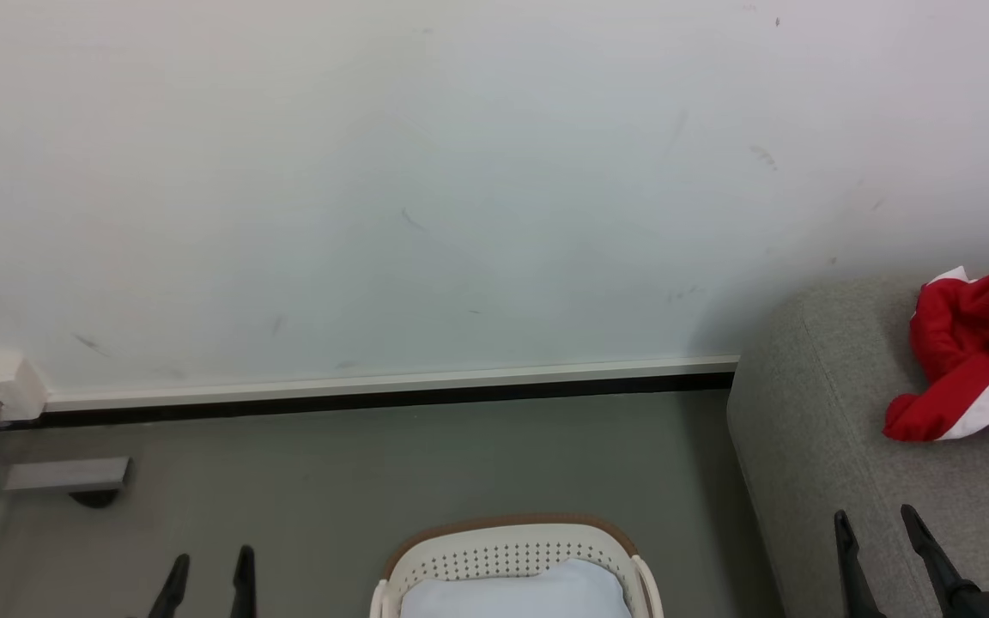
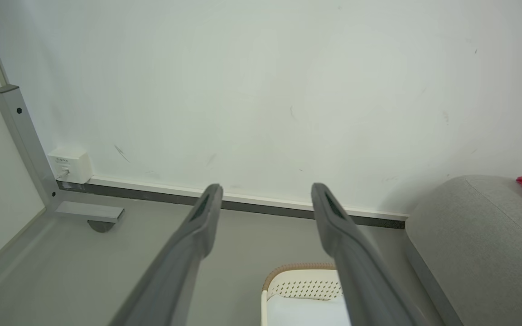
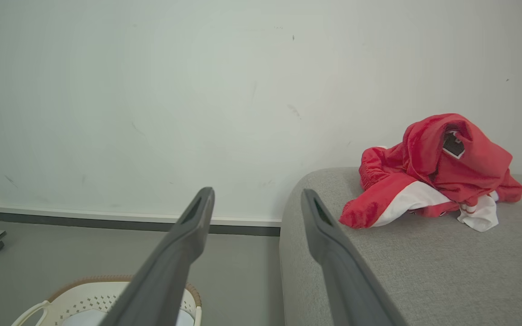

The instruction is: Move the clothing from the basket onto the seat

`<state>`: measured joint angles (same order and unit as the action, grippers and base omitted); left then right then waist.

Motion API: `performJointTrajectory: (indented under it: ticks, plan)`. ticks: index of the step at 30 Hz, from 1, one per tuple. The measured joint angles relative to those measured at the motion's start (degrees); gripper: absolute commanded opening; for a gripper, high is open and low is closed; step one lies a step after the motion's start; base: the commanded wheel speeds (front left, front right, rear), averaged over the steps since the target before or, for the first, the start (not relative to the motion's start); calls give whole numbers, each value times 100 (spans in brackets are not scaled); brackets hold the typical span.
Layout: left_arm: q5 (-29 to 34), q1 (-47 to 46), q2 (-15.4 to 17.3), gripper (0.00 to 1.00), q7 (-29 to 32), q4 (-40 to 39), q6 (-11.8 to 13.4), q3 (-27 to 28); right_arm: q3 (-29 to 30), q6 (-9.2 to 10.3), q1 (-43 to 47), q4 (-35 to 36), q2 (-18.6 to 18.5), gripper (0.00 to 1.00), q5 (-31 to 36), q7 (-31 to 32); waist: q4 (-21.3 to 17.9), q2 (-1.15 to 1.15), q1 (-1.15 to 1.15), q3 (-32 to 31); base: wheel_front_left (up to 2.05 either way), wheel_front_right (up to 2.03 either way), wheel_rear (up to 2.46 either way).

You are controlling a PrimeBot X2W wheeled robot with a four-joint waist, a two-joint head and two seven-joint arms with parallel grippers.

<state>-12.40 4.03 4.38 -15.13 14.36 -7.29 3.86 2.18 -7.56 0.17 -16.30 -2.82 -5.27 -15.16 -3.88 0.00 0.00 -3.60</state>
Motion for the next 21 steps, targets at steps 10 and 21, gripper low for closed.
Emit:
performJointTrajectory:
  ticks: [10, 21]
  plan:
    - [-162, 125, -97, 0, 98, 326, 2, -33, 16, -1, 123, -294, 86, 0, -202, 108, 8, 0, 0, 10, 0, 0, 0]
    - [-1338, 19, -104, 0, 398, 298, 2, -2, 60, -1, 99, -229, 81, 0, -1459, 405, 43, 0, 0, 43, 0, 0, 0]
